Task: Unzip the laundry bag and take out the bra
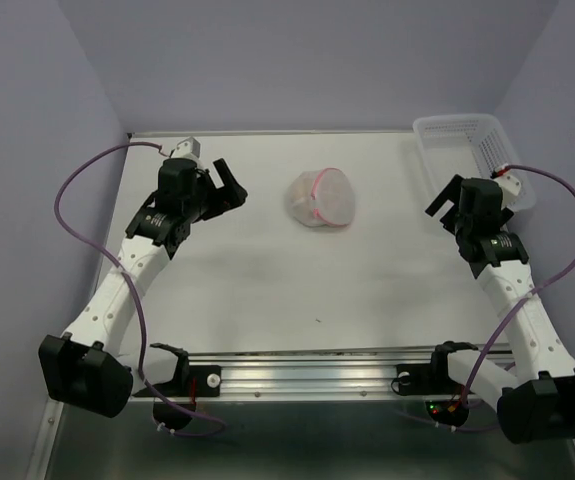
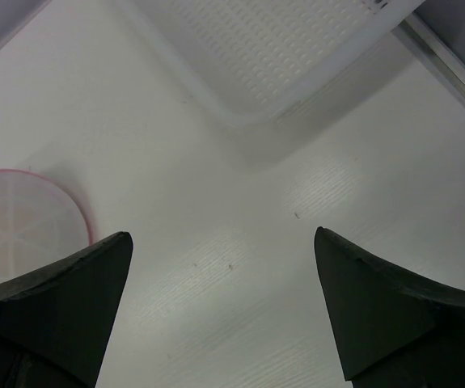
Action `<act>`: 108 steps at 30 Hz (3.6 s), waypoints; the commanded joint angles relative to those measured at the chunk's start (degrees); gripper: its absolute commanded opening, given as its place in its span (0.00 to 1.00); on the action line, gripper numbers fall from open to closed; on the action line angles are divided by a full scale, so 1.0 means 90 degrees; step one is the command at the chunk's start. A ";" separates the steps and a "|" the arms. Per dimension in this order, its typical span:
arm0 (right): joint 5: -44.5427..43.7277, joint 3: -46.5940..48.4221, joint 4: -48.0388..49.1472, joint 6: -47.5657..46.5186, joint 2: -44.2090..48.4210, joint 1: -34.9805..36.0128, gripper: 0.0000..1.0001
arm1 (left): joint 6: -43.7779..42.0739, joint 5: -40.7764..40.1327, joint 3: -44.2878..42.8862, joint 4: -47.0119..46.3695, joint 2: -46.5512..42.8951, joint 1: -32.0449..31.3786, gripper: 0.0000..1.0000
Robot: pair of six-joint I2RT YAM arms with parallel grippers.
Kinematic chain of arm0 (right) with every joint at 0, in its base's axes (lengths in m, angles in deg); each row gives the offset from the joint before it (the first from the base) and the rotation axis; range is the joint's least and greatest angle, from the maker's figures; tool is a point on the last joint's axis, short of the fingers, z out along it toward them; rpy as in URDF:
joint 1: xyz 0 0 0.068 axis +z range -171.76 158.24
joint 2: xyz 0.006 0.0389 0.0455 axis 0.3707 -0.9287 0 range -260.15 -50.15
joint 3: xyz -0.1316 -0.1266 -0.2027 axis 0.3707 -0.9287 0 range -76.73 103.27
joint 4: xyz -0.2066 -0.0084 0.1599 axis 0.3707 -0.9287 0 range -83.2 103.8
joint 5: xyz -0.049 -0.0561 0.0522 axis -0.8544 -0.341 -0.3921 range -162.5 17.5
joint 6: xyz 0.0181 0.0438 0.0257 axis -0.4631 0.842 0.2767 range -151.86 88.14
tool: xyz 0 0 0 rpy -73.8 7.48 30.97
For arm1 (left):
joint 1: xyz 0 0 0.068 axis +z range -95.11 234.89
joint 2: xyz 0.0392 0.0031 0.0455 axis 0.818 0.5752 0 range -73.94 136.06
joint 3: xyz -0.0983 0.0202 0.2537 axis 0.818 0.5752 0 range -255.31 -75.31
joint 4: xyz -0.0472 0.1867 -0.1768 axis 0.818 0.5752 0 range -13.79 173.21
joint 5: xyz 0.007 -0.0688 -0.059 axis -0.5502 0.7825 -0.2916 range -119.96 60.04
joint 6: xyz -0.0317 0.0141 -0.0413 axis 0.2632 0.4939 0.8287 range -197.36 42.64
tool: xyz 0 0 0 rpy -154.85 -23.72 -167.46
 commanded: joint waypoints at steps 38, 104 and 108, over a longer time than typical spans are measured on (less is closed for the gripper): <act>0.2245 -0.0335 0.1578 -0.0844 -0.0746 -0.0004 1.00 | -0.0328 0.1281 -0.4058 -0.0928 0.5546 -0.1501 0.71; 0.5526 -0.0892 0.6831 0.0337 -0.4193 0.2477 0.50 | 0.3735 0.1300 -0.2243 -0.0869 0.4531 -0.1510 0.00; 0.5380 -0.0911 0.7085 0.0434 -0.4173 0.2477 0.50 | 0.3735 0.1261 -0.2204 -0.0879 0.4492 -0.1510 0.00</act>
